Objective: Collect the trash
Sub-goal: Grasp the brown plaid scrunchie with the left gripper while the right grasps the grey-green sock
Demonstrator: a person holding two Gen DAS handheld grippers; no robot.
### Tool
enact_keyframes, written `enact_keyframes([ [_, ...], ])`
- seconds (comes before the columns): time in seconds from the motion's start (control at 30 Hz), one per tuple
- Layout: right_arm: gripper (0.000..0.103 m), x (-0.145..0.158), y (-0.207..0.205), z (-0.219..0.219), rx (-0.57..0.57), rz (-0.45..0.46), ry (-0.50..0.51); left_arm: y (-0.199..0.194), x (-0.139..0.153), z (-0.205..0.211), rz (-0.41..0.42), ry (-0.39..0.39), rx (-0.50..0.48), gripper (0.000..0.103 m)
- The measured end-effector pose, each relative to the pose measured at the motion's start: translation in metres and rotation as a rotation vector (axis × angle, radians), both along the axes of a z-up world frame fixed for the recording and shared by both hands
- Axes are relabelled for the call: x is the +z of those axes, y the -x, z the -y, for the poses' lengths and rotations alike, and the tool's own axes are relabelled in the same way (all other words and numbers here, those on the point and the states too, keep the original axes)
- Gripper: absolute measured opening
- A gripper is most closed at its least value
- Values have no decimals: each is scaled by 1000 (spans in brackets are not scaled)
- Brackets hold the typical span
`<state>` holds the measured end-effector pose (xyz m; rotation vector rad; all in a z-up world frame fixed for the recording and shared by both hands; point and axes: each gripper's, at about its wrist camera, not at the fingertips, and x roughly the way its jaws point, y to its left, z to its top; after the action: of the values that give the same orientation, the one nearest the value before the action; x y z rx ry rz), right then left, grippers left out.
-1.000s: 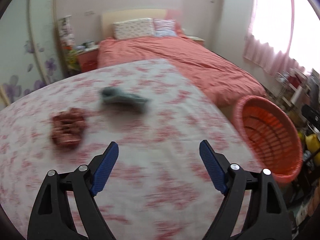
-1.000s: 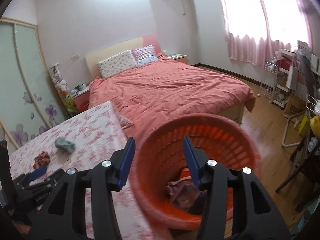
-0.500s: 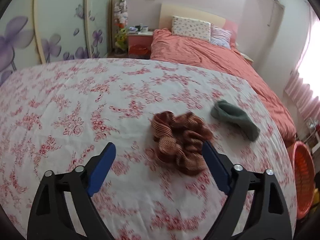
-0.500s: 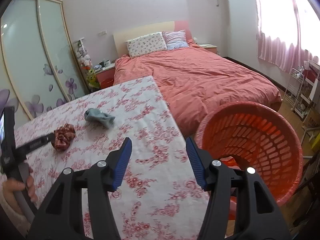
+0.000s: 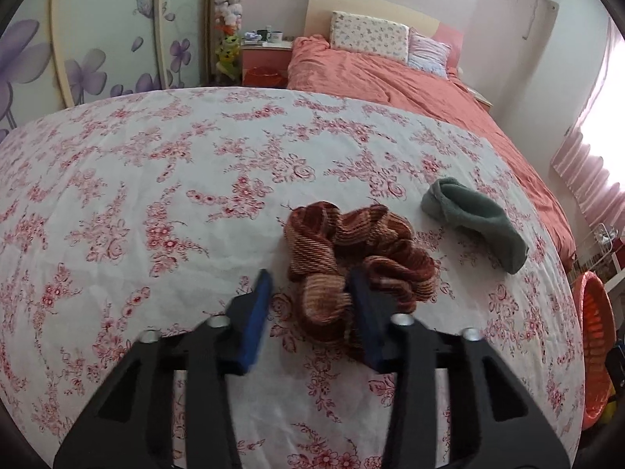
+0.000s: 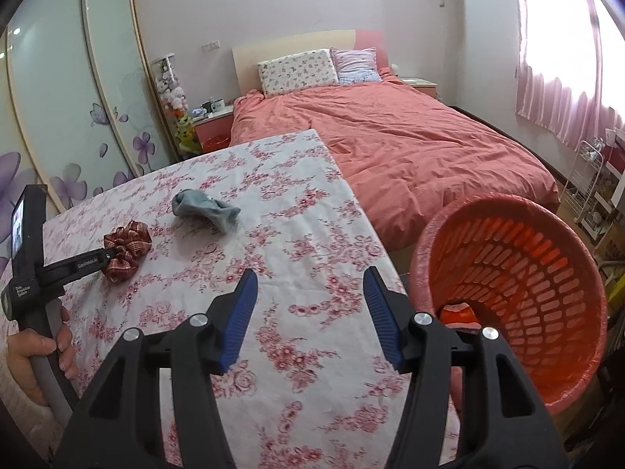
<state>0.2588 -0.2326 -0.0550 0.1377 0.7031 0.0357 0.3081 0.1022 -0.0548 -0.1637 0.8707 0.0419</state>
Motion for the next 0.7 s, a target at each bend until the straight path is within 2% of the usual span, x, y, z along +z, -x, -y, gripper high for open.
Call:
enact_keyframes([
  [0.03, 56, 0, -2, -3, 6, -1, 1, 0, 0, 1, 1, 0, -9, 24],
  [0.13, 56, 1, -12, -15, 34, -8, 2, 2, 3, 1, 13, -14, -29, 18],
  [0.3, 56, 2, -34, -39, 84, -13, 0, 5, 10, -11, 33, -7, -25, 17],
  [0.5, 56, 3, -74, -79, 169, -21, 5, 14, 33, -40, 90, -16, 5, 17],
  [0.7, 56, -7, -114, -122, 208, -39, 112, 15, 44, -59, 119, -36, 31, 17],
])
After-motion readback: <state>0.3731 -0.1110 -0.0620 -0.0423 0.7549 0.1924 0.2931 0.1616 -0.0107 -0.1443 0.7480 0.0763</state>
